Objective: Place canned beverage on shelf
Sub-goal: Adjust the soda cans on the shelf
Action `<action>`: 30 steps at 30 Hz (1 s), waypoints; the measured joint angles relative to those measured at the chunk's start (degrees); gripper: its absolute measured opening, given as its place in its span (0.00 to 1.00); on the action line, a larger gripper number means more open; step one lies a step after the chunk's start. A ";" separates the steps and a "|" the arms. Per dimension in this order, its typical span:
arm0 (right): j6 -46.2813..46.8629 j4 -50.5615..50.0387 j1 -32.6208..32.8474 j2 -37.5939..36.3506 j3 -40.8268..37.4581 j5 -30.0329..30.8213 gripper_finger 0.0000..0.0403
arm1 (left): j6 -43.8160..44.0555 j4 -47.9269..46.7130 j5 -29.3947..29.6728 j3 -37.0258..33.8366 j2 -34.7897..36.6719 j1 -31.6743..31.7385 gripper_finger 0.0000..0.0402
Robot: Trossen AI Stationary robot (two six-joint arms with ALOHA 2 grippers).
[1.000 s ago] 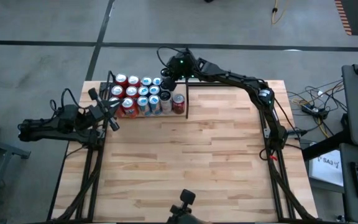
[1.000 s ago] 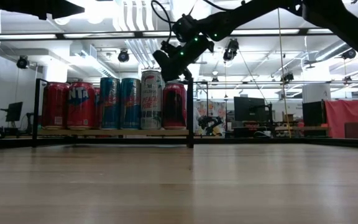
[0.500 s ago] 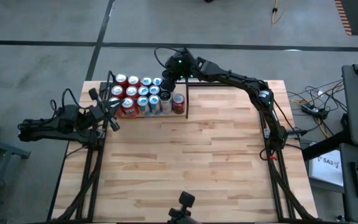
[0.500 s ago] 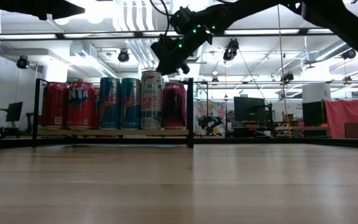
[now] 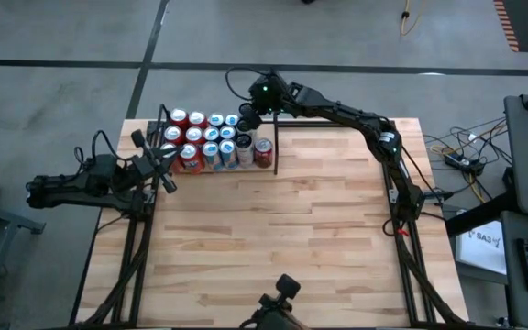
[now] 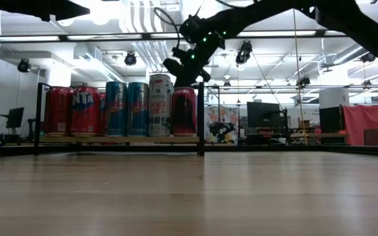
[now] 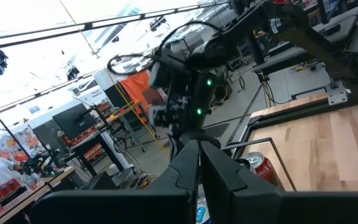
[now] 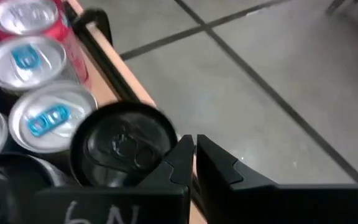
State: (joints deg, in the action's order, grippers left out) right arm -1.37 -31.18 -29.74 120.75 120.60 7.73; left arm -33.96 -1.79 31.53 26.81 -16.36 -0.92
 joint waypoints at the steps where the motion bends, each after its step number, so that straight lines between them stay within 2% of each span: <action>1: 0.05 -0.02 0.00 0.27 -0.02 0.16 0.02 | -0.03 0.01 0.00 0.00 -0.02 0.01 0.00; 16: 0.09 -0.16 0.29 0.97 0.71 -0.09 0.02 | -0.05 0.01 -0.02 0.00 -0.22 0.01 0.00; 19: 0.09 -0.45 0.50 0.90 1.83 2.03 0.02 | -0.06 -0.01 -0.01 0.00 -0.22 -0.01 0.00; 23: 0.42 -3.40 0.98 0.88 4.66 4.22 0.02 | -0.06 -0.03 0.00 0.00 -0.23 0.00 0.00; 30: 0.79 -10.89 4.00 0.77 10.51 4.33 0.02 | -0.06 -0.03 0.00 0.00 -0.33 0.00 0.00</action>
State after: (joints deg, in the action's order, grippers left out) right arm -0.58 -42.07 -25.74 121.51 131.11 12.05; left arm -34.02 -1.83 31.53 26.81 -16.69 -0.92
